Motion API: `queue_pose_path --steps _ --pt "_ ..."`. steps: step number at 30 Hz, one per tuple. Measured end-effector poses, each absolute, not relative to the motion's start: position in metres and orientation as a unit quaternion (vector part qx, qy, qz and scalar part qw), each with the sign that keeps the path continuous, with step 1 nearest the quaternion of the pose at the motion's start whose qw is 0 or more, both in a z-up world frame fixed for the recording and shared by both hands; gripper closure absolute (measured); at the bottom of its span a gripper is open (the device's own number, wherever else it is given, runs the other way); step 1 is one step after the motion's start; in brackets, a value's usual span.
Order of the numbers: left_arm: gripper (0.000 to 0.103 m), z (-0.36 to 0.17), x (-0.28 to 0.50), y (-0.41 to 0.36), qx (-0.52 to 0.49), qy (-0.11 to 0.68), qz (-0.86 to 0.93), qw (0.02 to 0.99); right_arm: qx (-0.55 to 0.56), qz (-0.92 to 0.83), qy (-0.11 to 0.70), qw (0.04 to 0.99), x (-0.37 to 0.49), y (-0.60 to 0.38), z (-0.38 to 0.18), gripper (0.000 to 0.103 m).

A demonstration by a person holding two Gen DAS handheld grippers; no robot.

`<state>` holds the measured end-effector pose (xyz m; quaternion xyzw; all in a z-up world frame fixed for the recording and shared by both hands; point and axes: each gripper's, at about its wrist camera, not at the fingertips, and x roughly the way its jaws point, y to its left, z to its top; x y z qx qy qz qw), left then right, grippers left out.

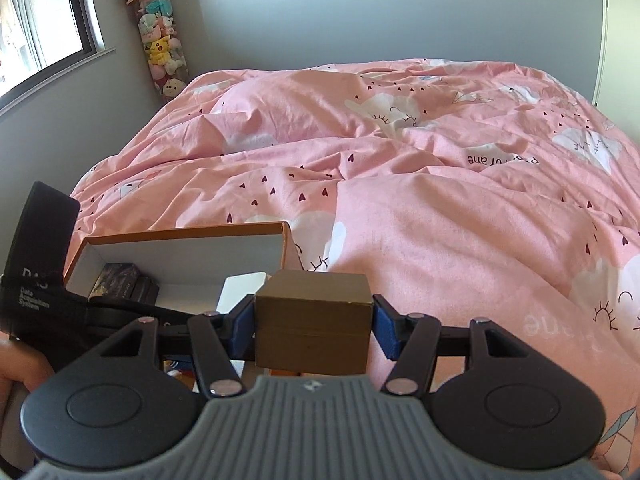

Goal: Organize objects
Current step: 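Carry the white case over the shoebox with the left tool while the right tool carries the tan box, then lower the white case into the shoebox with the left tool while the right tool lowers the tan box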

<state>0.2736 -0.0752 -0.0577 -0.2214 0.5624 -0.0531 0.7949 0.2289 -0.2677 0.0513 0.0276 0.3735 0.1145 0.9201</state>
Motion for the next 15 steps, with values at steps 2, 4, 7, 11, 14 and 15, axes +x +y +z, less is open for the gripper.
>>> queue_pose_path --steps 2,4,7,11,14,15 --pt "0.034 -0.062 0.274 -0.078 -0.216 0.566 -0.047 0.794 0.029 0.114 0.378 0.918 0.231 -0.268 0.048 0.041" --pt "0.034 -0.064 0.275 -0.081 -0.208 0.569 -0.042 0.795 0.031 0.113 0.381 0.917 0.232 -0.269 0.044 0.041" --pt "0.034 -0.067 0.276 -0.084 -0.201 0.573 -0.039 0.794 0.032 0.113 0.385 0.916 0.233 -0.27 0.041 0.041" --pt "0.034 -0.074 0.279 -0.084 -0.202 0.58 -0.037 0.788 0.03 0.11 0.388 0.915 0.235 -0.27 0.039 0.041" --pt "0.033 -0.078 0.279 -0.084 -0.199 0.586 -0.038 0.785 0.031 0.109 0.392 0.913 0.236 -0.271 0.037 0.041" --pt "0.033 -0.079 0.279 -0.084 -0.196 0.588 -0.041 0.783 0.031 0.109 0.393 0.913 0.236 -0.271 0.036 0.041"
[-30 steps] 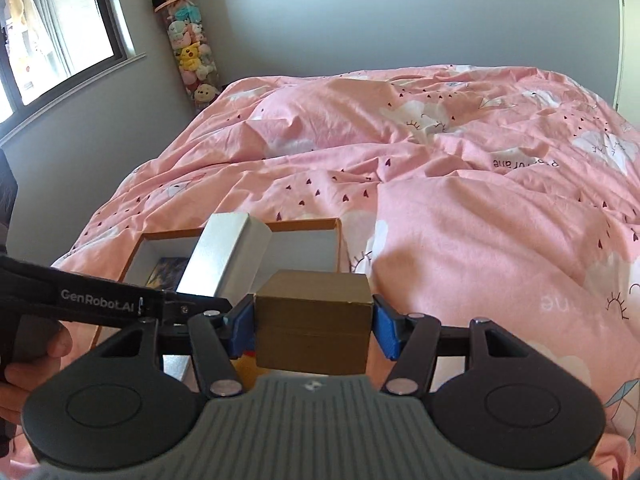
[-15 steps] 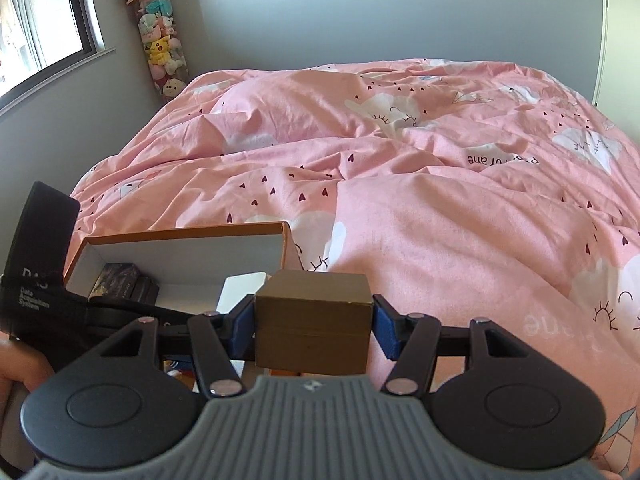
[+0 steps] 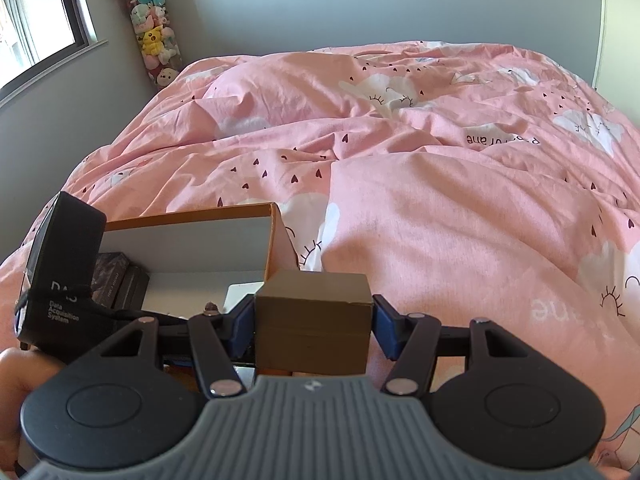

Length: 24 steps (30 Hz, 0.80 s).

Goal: Organize objects
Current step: 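Lower the white case into the shoebox with the left tool while the right tool lowers the tan box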

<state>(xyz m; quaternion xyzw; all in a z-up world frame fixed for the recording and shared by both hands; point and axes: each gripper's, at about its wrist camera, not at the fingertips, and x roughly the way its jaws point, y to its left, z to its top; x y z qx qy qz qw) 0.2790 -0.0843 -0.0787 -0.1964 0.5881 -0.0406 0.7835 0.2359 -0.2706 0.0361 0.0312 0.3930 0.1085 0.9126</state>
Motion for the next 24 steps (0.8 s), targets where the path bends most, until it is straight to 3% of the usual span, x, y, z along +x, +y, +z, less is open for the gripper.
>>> queue_pose_path --steps 8,14,24 --pt "0.034 -0.075 0.277 -0.079 -0.203 0.584 -0.065 0.783 0.034 0.109 0.397 0.911 0.237 -0.271 0.037 0.041" --pt "0.035 -0.039 0.269 -0.05 -0.191 0.53 -0.085 0.822 0.052 0.126 0.4 0.906 0.239 -0.269 0.046 0.041" --pt "0.049 -0.017 0.262 0.004 -0.15 0.482 -0.045 0.862 0.075 0.19 0.424 0.883 0.274 -0.221 0.059 0.041"
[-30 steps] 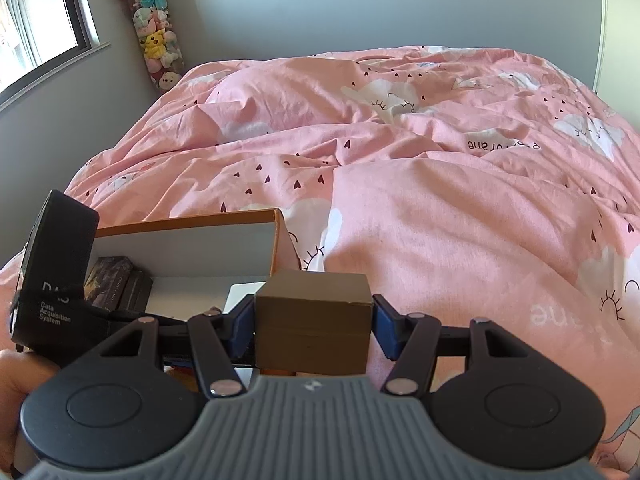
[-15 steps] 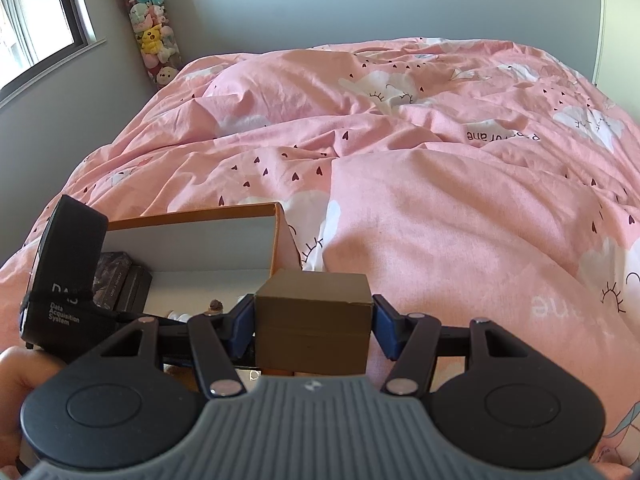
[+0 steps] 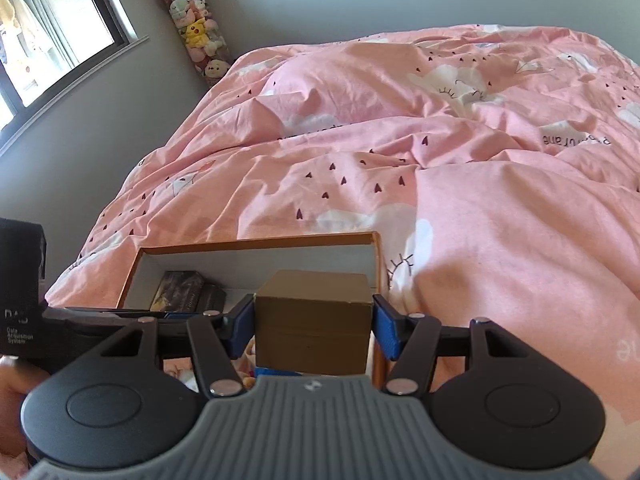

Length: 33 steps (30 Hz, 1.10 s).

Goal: Organize objects
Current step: 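Lower the white case into the shoebox with the left tool while the right tool lowers the tan box, then open both tools and lift them out of the shoebox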

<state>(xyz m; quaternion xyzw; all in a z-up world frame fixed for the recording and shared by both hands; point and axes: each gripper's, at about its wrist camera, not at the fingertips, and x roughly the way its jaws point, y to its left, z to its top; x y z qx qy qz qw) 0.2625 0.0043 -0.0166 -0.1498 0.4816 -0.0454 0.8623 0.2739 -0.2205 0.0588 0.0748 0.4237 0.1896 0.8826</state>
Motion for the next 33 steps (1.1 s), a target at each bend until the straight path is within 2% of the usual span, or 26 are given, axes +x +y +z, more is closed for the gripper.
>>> queue_pose_path --steps 12,25,33 --pt "0.052 -0.027 0.269 0.03 -0.121 0.469 -0.03 0.875 0.034 0.132 0.51 0.849 0.345 -0.162 0.009 0.041" --pt "0.052 -0.039 0.276 0.036 -0.116 0.472 -0.041 0.873 -0.06 0.057 0.509 0.857 0.366 -0.134 -0.014 0.041" --pt "0.052 -0.038 0.271 0.036 -0.104 0.468 -0.039 0.877 -0.074 0.055 0.502 0.86 0.365 -0.134 -0.013 0.042"
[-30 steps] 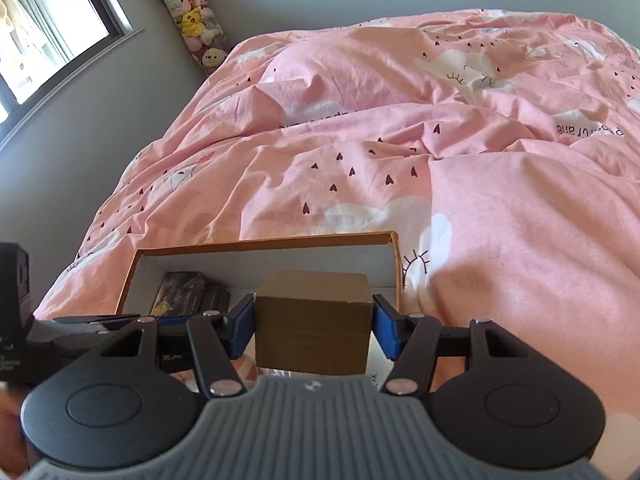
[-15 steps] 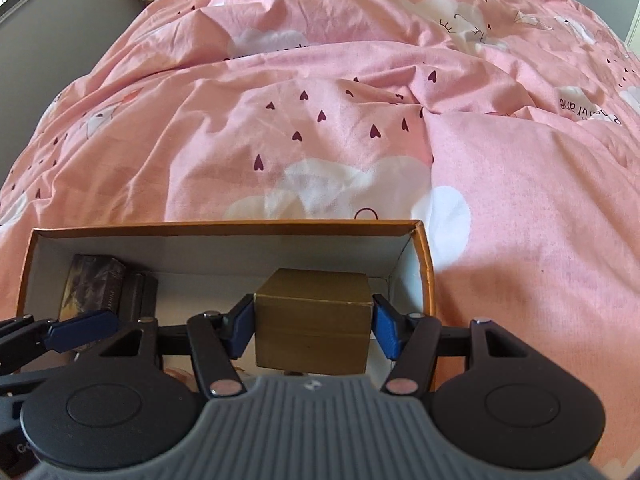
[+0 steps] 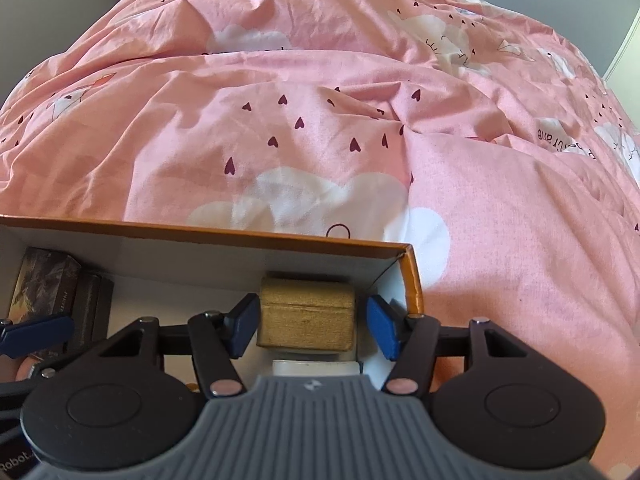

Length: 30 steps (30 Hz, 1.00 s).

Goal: Organize objects
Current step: 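Open both tools and lift them out of the shoebox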

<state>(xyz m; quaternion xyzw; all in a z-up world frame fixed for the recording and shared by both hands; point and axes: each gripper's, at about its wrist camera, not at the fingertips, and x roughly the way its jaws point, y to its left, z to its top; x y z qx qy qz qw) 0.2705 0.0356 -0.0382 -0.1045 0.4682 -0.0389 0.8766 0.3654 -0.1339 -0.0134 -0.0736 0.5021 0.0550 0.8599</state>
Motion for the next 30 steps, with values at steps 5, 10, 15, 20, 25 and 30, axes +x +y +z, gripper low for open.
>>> queue_pose_path --steps 5,10,15,20,25,30 --pt "0.05 -0.034 0.261 0.033 -0.072 0.459 -0.018 0.885 -0.082 0.109 0.489 0.861 0.355 -0.125 -0.01 0.051" --pt "0.048 -0.033 0.253 0.031 -0.034 0.449 0.014 0.893 -0.148 0.134 0.462 0.864 0.343 -0.102 -0.016 0.065" --pt "0.043 -0.034 0.245 0.029 -0.019 0.436 0.033 0.899 -0.197 0.141 0.444 0.863 0.337 -0.09 -0.023 0.074" --pt "0.043 -0.032 0.239 0.024 -0.015 0.427 0.023 0.904 -0.242 0.113 0.428 0.863 0.338 -0.09 -0.035 0.076" --pt "0.043 -0.029 0.236 0.022 -0.014 0.419 0.021 0.908 -0.253 0.094 0.427 0.863 0.341 -0.099 -0.04 0.076" --pt "0.043 -0.024 0.23 0.019 -0.003 0.405 0.025 0.914 -0.237 0.097 0.43 0.866 0.342 -0.103 -0.039 0.076"
